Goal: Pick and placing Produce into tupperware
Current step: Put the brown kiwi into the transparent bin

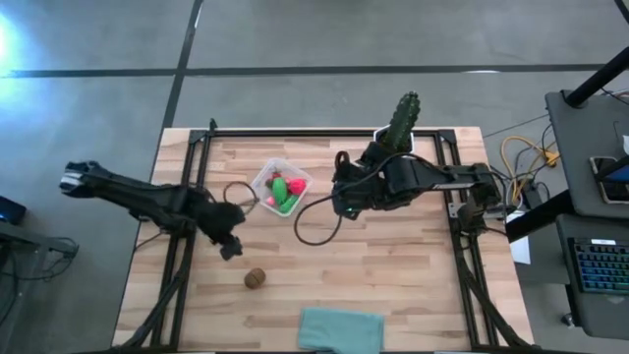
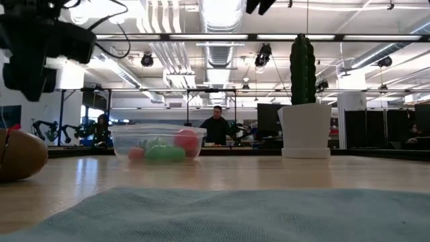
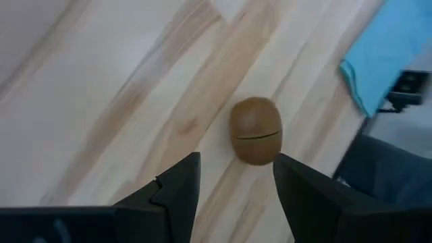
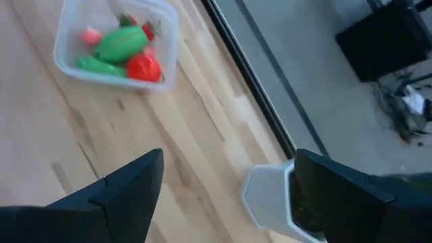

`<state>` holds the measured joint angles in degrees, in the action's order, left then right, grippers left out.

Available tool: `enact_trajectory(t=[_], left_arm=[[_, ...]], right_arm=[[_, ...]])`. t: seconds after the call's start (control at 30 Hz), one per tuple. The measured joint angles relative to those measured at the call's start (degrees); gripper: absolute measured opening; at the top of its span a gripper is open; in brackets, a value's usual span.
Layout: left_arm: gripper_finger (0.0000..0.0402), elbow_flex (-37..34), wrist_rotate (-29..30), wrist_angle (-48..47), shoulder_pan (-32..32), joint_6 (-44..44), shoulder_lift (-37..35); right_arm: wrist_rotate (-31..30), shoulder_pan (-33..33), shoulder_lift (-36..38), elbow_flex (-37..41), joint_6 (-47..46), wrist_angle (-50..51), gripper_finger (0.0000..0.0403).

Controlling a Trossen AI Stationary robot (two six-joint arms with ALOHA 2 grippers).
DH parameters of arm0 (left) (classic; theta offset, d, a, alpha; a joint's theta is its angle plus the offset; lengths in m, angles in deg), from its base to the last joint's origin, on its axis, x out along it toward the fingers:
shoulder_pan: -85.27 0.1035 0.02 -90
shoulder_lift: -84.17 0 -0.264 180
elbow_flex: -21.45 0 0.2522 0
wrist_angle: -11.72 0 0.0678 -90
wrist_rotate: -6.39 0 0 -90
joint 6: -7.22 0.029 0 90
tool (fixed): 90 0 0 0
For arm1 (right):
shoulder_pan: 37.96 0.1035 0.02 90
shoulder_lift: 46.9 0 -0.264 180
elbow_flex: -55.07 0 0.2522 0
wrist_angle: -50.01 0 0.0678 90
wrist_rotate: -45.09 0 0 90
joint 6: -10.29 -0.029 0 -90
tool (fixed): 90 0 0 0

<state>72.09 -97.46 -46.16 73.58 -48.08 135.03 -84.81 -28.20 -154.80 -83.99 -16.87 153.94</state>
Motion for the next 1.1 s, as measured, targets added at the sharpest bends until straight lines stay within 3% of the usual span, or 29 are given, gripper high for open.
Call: enact_trajectory(t=[0.27, 0.47, 0.63, 0.93, 1.1], left_arm=[[0.0173, 10.34, 8.76, -0.41, -6.92, -8.65, 14.94], [0.0173, 14.88, 9.76, -1.89, -8.85, -10.22, 23.71], [0.0184, 17.99, 9.74, -1.83, -10.98, -11.89, 28.36], [0.0261, 20.82, 9.66, -3.31, -13.25, -16.91, 32.18], [0.0278, 20.85, 9.68, -3.52, -15.01, -19.97, 33.32]], right_arm=[[-0.72, 0.5, 2.09, 0.66, 6.76, -0.15, 0.0325], [-0.68, 0.61, 4.81, 0.83, 9.5, -0.39, 0.0325], [-0.65, 0.63, 6.53, 0.95, 11.21, -0.37, 0.0325], [-0.65, 0.61, 8.22, 3.28, 12.54, -0.5, 0.0325], [-0.63, 0.61, 8.34, 5.07, 14.05, -0.59, 0.0325]])
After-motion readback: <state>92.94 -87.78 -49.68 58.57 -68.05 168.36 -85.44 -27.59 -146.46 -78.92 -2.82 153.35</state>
